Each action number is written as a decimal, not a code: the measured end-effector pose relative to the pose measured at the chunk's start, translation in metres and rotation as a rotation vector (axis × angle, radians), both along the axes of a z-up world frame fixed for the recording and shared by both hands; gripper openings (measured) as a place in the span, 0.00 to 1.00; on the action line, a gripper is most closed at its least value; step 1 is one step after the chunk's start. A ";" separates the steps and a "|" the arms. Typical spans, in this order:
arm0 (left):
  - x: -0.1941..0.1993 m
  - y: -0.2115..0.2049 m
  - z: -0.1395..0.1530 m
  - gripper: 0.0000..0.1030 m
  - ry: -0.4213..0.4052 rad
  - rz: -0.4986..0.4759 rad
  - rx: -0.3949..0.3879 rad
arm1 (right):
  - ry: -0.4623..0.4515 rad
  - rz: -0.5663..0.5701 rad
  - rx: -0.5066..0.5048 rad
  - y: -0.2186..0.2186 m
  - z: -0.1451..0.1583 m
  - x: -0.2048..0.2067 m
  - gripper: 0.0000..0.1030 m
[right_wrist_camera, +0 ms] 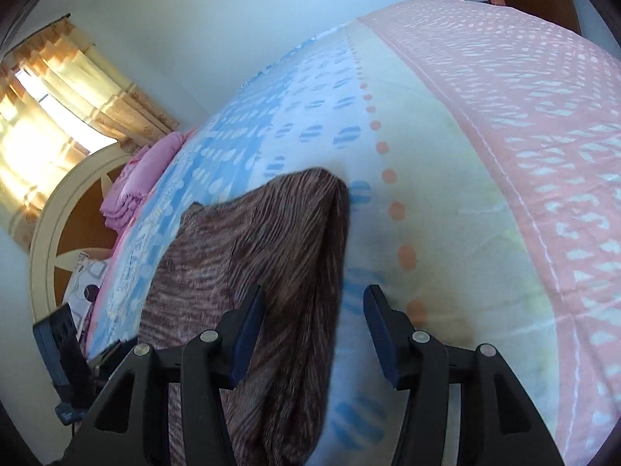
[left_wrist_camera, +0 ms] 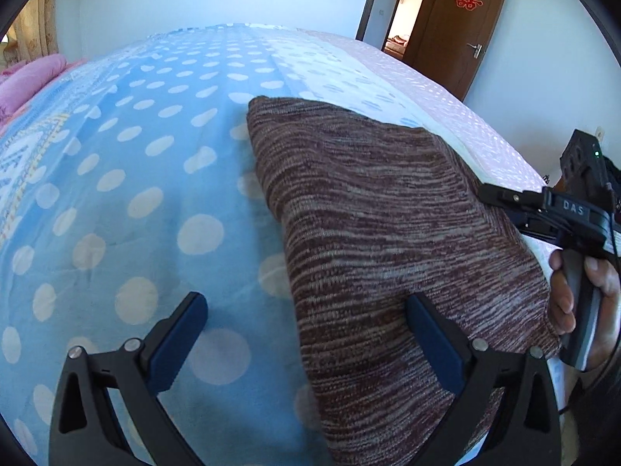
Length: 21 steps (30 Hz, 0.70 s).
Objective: Fold small clothes
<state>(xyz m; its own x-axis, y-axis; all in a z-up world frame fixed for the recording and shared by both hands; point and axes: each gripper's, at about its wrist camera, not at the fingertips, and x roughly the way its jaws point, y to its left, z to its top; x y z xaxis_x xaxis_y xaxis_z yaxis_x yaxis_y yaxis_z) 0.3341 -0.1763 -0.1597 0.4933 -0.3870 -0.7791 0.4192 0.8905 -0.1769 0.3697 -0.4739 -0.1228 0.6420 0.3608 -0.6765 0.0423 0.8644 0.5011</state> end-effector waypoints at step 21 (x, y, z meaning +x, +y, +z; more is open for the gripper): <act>0.003 -0.009 -0.004 1.00 -0.016 -0.030 0.008 | 0.002 0.060 0.102 0.001 -0.018 0.039 0.29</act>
